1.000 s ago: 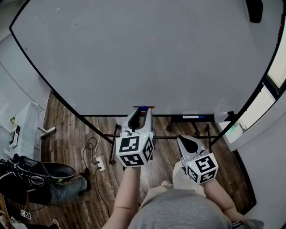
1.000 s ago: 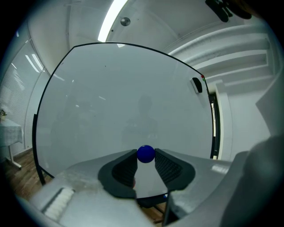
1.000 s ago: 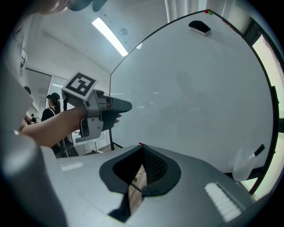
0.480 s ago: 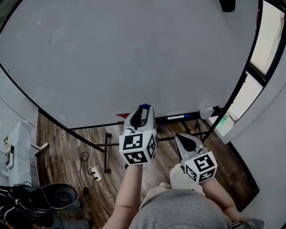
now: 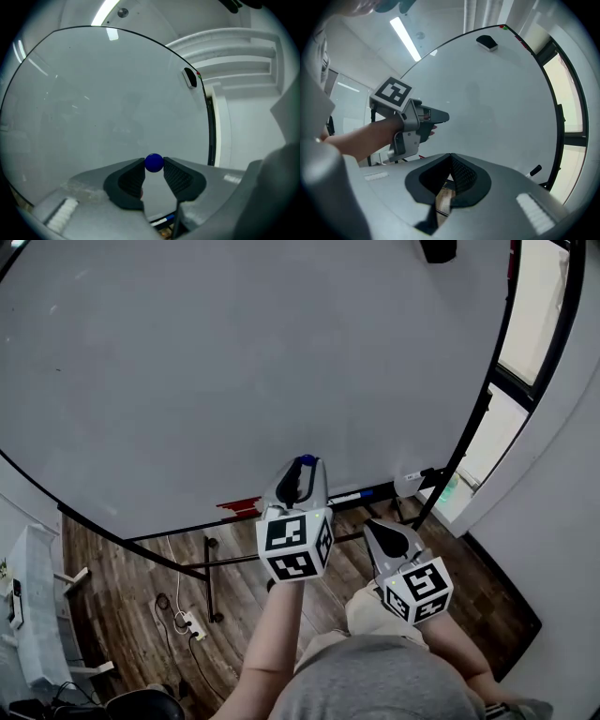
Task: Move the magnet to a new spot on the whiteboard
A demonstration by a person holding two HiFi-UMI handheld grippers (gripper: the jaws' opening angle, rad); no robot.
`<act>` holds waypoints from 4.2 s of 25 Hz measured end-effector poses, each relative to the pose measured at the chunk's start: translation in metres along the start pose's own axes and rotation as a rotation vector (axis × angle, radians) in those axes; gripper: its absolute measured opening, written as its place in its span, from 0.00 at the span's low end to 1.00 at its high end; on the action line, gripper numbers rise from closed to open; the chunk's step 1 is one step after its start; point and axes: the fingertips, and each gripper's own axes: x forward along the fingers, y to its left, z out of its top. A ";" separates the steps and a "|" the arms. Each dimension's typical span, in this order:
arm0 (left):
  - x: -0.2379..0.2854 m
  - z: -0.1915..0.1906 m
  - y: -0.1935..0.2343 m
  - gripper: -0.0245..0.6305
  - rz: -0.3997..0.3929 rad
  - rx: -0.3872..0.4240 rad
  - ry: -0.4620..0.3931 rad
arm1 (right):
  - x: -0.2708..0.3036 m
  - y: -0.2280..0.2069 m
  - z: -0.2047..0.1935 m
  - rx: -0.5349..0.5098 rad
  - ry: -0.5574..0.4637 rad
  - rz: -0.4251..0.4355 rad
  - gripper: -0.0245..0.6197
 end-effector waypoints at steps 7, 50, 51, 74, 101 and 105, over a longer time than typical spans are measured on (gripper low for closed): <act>0.031 -0.001 -0.012 0.24 -0.014 -0.013 0.001 | -0.002 -0.029 0.000 0.000 0.011 -0.048 0.04; 0.082 -0.005 -0.010 0.24 0.066 0.004 0.010 | 0.011 -0.067 -0.006 0.004 0.048 -0.066 0.04; 0.082 -0.005 -0.010 0.24 0.065 0.003 0.010 | 0.011 -0.067 -0.006 0.003 0.048 -0.066 0.04; -0.001 -0.035 0.009 0.09 0.057 -0.010 0.054 | 0.013 -0.019 -0.002 -0.011 0.030 0.007 0.04; -0.186 -0.113 0.093 0.04 0.270 -0.137 0.103 | 0.022 0.093 -0.016 -0.033 0.033 0.194 0.04; -0.206 -0.122 0.107 0.04 0.315 -0.156 0.113 | 0.024 0.105 -0.020 -0.033 0.039 0.213 0.04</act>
